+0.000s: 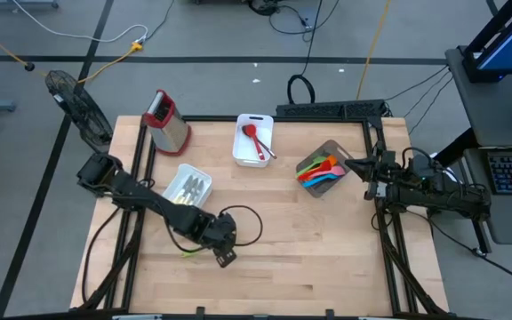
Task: Pick & Place Kitchen Items
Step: Put the green serving spoon into the top white bin
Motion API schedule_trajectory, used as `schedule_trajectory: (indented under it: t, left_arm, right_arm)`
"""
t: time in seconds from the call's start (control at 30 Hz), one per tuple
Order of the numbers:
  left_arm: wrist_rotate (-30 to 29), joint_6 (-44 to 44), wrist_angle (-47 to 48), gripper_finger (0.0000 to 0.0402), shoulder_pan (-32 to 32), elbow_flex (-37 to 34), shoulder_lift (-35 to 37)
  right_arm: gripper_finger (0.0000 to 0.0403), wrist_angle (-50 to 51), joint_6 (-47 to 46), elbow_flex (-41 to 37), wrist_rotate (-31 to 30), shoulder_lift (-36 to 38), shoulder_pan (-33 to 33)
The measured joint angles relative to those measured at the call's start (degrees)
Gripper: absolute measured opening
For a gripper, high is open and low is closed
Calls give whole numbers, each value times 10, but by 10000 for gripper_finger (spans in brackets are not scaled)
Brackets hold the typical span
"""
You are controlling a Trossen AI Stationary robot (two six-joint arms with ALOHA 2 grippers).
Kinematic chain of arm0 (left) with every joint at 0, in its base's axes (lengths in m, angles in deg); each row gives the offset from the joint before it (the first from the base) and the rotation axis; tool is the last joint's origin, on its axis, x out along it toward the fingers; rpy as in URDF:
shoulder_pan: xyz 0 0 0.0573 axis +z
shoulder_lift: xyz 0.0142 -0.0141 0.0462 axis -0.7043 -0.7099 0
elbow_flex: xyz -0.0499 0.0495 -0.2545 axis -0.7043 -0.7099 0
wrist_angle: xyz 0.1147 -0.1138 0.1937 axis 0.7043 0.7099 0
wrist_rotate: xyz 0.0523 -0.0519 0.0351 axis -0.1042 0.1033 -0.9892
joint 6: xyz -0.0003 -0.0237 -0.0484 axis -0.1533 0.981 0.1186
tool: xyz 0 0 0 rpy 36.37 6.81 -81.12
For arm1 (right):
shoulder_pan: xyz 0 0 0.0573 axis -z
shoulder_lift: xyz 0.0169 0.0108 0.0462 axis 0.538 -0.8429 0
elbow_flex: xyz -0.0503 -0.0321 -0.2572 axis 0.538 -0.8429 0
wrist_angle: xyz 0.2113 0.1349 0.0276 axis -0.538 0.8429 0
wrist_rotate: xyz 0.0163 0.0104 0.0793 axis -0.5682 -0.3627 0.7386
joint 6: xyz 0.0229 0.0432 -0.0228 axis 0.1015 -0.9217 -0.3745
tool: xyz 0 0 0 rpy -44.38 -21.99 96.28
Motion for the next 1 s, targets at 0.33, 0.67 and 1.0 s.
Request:
schedule_trajectory:
  t: [0.33, 0.67, 1.0]
  left_arm:
    - [24, -2, 77, 205, -49, 0, 0]
    - [45, -29, 137, 212, -84, 0, -19]
    - [34, -51, 194, 192, -110, -3, -59]
  right_arm:
    - [4, 0, 12, 0, 0, 0, 0]
    - [4, 0, 18, 0, -15, 0, 0]
    - [4, 0, 14, 0, -13, 0, 0]
